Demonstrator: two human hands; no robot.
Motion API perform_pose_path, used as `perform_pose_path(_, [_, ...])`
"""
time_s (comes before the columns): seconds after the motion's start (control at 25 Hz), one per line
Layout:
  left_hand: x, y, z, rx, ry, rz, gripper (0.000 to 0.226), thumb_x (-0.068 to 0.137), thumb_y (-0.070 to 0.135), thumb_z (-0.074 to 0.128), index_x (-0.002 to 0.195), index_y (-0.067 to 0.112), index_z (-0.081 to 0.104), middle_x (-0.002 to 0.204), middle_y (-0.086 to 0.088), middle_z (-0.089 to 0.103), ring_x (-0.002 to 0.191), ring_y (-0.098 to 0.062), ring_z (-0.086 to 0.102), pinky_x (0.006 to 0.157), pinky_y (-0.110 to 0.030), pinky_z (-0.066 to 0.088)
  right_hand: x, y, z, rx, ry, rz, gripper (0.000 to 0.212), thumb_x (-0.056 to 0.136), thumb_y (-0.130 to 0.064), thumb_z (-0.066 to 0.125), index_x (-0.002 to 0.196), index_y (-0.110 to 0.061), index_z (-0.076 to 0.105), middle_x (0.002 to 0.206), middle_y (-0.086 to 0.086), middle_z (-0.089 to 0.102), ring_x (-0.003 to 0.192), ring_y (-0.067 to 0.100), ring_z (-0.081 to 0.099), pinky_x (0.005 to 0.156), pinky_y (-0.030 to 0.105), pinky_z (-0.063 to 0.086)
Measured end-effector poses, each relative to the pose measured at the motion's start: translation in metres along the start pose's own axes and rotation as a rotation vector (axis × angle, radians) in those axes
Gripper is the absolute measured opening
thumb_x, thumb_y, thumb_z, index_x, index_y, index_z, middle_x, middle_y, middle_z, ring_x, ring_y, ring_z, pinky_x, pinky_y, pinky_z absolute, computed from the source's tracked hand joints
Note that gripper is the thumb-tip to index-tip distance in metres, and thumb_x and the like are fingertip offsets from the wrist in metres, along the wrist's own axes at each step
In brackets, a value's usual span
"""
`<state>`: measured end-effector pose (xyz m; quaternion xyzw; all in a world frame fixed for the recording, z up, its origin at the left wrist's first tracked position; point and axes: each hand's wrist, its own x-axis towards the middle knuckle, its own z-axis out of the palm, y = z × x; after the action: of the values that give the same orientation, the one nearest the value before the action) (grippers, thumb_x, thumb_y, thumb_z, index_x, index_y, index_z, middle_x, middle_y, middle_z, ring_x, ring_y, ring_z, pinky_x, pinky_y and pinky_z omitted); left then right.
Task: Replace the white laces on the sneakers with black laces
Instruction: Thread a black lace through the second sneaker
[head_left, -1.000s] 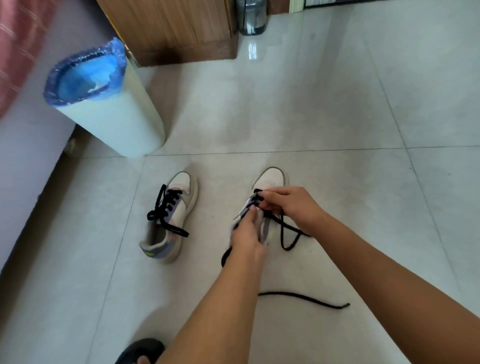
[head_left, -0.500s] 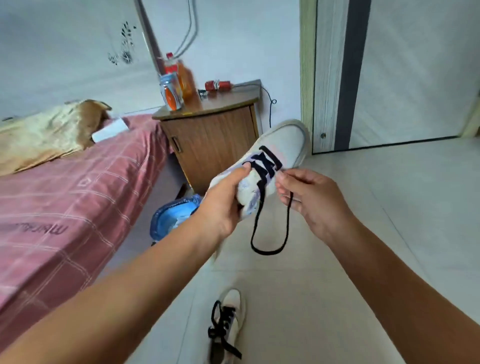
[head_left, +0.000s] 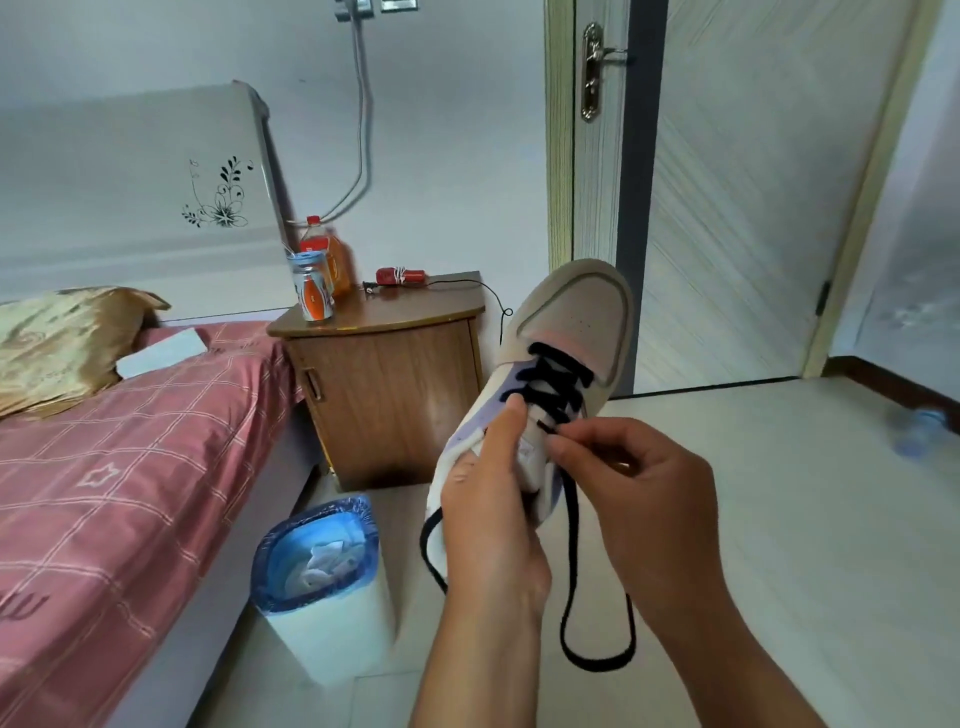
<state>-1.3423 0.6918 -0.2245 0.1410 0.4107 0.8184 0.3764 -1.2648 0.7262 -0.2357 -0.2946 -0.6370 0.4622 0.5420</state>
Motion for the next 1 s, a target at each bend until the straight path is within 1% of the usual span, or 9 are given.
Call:
perform_pose_path(0.12, [-0.001,0.003,-0.002,-0.029,0.035,-0.019,0.015,0.086,0.019,0.062,0.098,0.018,0.071,0.099,-0.012,0.072,0.100,-0.027,0.067,0.095,-0.041,0.049,-0.001,-0.003,0.001,-0.045,-0.002,-0.034,0.019,0.077,-0.013,0.074,0.071,-0.030,0.069,0.068,-0.021,0.069,0.066,-0.005,0.064,0.058,0.002,0.043])
perform_pose_path(0.2, [-0.004,0.004,-0.003,0.002,0.063,-0.004,0.011,0.086,0.018,0.062,0.087,0.020,0.073,0.093,-0.009,0.074,0.093,-0.024,0.070,0.091,-0.041,0.051,-0.003,-0.005,0.002,-0.101,-0.015,-0.033,0.016,0.078,-0.016,0.074,0.072,-0.030,0.070,0.070,-0.020,0.069,0.068,-0.003,0.065,0.059,0.004,0.045])
perform_pose_path(0.32, [-0.006,0.008,-0.008,0.070,0.068,0.043,0.027,0.086,0.017,0.062,0.066,0.028,0.075,0.084,-0.004,0.075,0.078,-0.015,0.070,0.076,-0.030,0.052,-0.006,-0.006,0.004,-0.173,-0.026,-0.070,0.014,0.078,-0.018,0.073,0.072,-0.031,0.069,0.072,-0.020,0.068,0.073,0.000,0.064,0.064,0.007,0.047])
perform_pose_path(0.4, [-0.005,0.010,-0.010,0.103,0.034,0.070,0.029,0.086,0.017,0.062,0.064,0.029,0.075,0.082,-0.002,0.074,0.074,-0.012,0.068,0.069,-0.026,0.050,-0.005,-0.005,0.006,-0.173,0.005,-0.098,0.015,0.080,-0.018,0.072,0.073,-0.031,0.067,0.073,-0.018,0.068,0.076,-0.004,0.062,0.063,0.003,0.044])
perform_pose_path(0.48, [-0.007,0.009,-0.007,0.144,-0.007,0.075,0.031,0.087,0.019,0.061,0.063,0.033,0.075,0.078,0.001,0.074,0.073,-0.010,0.068,0.070,-0.026,0.051,-0.005,0.000,0.012,-0.137,0.091,-0.101,0.014,0.082,-0.016,0.070,0.076,-0.029,0.067,0.072,-0.015,0.068,0.078,-0.008,0.060,0.061,-0.001,0.040])
perform_pose_path(0.6, [-0.007,0.001,-0.002,0.165,-0.027,0.062,0.034,0.088,0.022,0.060,0.061,0.035,0.074,0.077,0.004,0.074,0.075,-0.007,0.069,0.075,-0.024,0.053,-0.008,0.015,0.018,-0.128,0.209,-0.096,0.014,0.085,-0.015,0.067,0.081,-0.029,0.066,0.081,-0.015,0.066,0.082,-0.004,0.059,0.066,-0.001,0.039])
perform_pose_path(0.72, [-0.006,-0.002,0.001,0.141,0.001,0.045,0.035,0.089,0.022,0.060,0.058,0.029,0.074,0.071,0.006,0.071,0.068,-0.004,0.067,0.062,-0.016,0.052,-0.004,0.022,0.007,-0.248,0.097,-0.166,0.024,0.087,-0.015,0.064,0.086,-0.039,0.066,0.091,-0.017,0.064,0.094,-0.001,0.056,0.076,0.001,0.038])
perform_pose_path(0.88, [-0.003,0.000,0.003,0.122,-0.023,0.023,0.012,0.088,0.023,0.062,0.080,0.024,0.071,0.077,0.005,0.074,0.072,-0.004,0.069,0.063,-0.020,0.055,0.016,0.008,-0.021,-0.483,-0.061,-0.323,0.032,0.082,-0.018,0.071,0.081,-0.048,0.059,0.092,-0.031,0.060,0.095,-0.006,0.050,0.079,0.000,0.033])
perform_pose_path(1.0, [-0.007,-0.001,0.005,0.142,-0.090,-0.031,0.009,0.088,0.021,0.063,0.081,0.020,0.068,0.075,0.001,0.073,0.073,-0.011,0.071,0.060,-0.021,0.056,0.032,-0.009,-0.040,-0.695,-0.116,-0.520,0.018,0.078,-0.036,0.070,0.088,-0.041,0.057,0.092,-0.034,0.055,0.098,-0.007,0.041,0.086,0.003,0.028])
